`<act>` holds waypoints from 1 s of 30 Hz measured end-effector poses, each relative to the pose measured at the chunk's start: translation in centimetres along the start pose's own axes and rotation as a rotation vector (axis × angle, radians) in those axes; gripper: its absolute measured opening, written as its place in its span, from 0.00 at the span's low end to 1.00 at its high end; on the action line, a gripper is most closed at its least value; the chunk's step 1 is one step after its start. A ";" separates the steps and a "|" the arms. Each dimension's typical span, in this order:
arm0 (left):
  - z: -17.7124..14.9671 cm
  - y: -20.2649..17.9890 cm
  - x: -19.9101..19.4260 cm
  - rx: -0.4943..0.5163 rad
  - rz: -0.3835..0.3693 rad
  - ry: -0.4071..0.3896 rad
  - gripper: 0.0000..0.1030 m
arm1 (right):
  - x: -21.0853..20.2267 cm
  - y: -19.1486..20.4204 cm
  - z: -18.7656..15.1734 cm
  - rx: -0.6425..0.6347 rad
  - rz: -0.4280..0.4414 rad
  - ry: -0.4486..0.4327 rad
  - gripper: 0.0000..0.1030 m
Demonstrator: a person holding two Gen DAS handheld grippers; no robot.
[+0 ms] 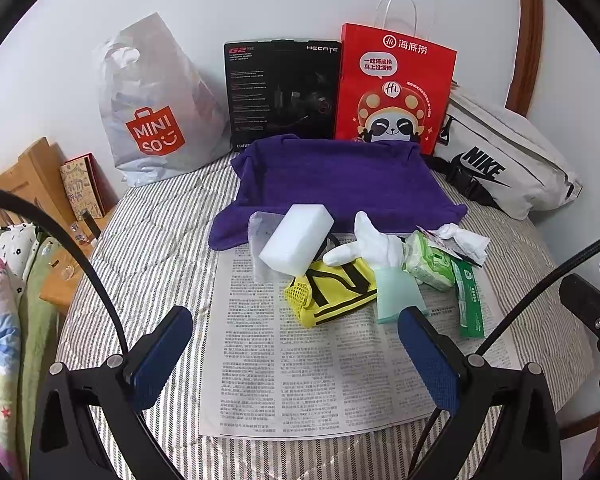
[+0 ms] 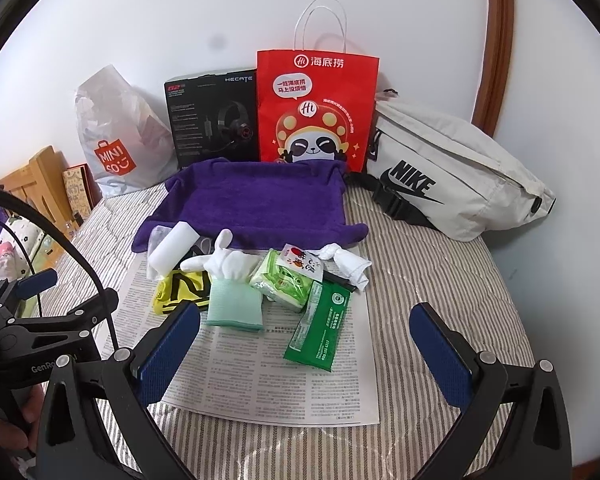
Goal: Organize soft objects
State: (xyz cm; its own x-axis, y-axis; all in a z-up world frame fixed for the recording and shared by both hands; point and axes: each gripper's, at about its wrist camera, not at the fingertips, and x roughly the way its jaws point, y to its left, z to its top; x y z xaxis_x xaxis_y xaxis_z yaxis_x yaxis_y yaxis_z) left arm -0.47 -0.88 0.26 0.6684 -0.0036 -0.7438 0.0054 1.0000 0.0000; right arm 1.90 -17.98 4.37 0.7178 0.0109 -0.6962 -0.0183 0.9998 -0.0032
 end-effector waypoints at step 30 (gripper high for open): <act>-0.4 -0.2 -0.3 0.010 -0.007 -0.001 1.00 | -0.3 0.5 -0.1 -0.008 0.002 -0.004 1.00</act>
State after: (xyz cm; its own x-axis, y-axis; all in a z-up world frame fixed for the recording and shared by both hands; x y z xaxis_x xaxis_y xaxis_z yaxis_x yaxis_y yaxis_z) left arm -0.94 -1.10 0.26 0.6693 -0.0106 -0.7429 0.0172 0.9999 0.0013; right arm 1.60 -17.44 4.48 0.7207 0.0133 -0.6931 -0.0253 0.9997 -0.0071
